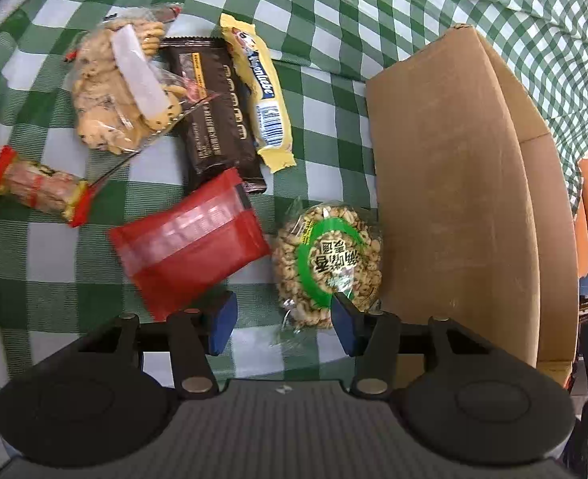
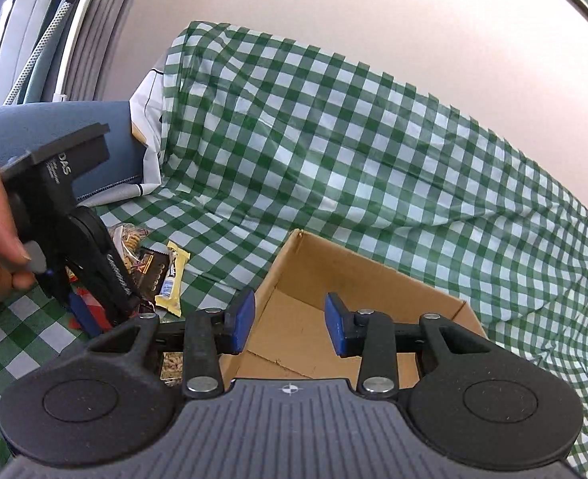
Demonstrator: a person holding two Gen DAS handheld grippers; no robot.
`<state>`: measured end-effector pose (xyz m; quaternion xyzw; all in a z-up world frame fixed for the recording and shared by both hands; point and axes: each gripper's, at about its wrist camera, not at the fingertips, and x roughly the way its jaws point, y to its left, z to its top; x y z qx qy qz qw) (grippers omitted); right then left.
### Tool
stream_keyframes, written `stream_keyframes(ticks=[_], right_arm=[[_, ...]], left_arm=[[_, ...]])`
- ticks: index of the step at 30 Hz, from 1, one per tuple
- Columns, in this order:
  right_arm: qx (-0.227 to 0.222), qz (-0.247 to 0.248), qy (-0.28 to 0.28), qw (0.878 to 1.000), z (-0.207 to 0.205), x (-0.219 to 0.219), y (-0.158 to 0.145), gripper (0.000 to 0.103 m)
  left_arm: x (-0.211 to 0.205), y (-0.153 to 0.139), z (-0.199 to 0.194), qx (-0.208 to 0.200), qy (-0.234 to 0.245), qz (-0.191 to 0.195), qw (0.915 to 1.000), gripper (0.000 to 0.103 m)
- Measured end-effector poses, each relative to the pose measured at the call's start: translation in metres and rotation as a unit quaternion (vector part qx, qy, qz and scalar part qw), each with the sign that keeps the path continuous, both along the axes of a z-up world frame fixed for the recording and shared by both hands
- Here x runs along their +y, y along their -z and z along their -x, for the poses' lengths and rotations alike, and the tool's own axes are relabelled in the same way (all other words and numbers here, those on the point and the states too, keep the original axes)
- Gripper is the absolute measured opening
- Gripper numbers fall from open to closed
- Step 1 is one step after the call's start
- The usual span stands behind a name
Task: Organize snacks
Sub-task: 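Close the right tool on the peanut bag while the left tool reaches the cookie bag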
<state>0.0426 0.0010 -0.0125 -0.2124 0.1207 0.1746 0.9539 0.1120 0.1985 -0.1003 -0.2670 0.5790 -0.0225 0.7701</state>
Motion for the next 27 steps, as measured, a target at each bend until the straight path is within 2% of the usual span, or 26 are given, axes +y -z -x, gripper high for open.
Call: stream_keyframes(ticks=[3, 6, 9, 10, 12, 18, 22, 24, 27], right_arm=[[0.002, -0.002, 0.001, 1.000, 0.001, -0.002, 0.002, 0.040], [0.002, -0.003, 0.001, 1.000, 0.004, -0.004, 0.002, 0.040], [0.001, -0.003, 0.001, 1.000, 0.005, -0.005, 0.002, 0.040], [0.001, -0.003, 0.001, 1.000, 0.005, -0.005, 0.002, 0.040], [0.001, -0.003, 0.001, 1.000, 0.005, -0.005, 0.002, 0.040], [0.009, -0.008, 0.000, 1.000, 0.008, -0.004, 0.002, 0.040], [0.009, -0.012, -0.014, 1.000, 0.015, 0.002, 0.001, 0.040], [0.007, -0.016, -0.034, 0.999, 0.022, 0.005, 0.000, 0.042], [0.008, -0.011, -0.074, 0.997, 0.034, 0.015, 0.003, 0.047]], left_arm=[[-0.010, -0.002, -0.009, -0.012, -0.010, 0.015, 0.9998, 0.056], [-0.022, 0.003, -0.016, 0.002, -0.006, 0.008, 0.9999, 0.055], [-0.029, 0.002, -0.017, 0.000, 0.005, -0.007, 1.0000, 0.043], [-0.029, 0.000, -0.016, -0.005, 0.006, -0.004, 1.0000, 0.035], [-0.027, -0.005, -0.013, -0.016, 0.013, 0.001, 0.9998, 0.031], [-0.017, -0.018, 0.011, -0.027, 0.061, -0.008, 0.9977, 0.027], [-0.004, -0.027, 0.032, -0.017, 0.079, -0.045, 0.9957, 0.025], [0.005, -0.031, 0.044, -0.010, 0.071, -0.065, 0.9953, 0.024], [0.026, -0.036, 0.054, -0.017, 0.034, -0.057, 0.9977, 0.024]])
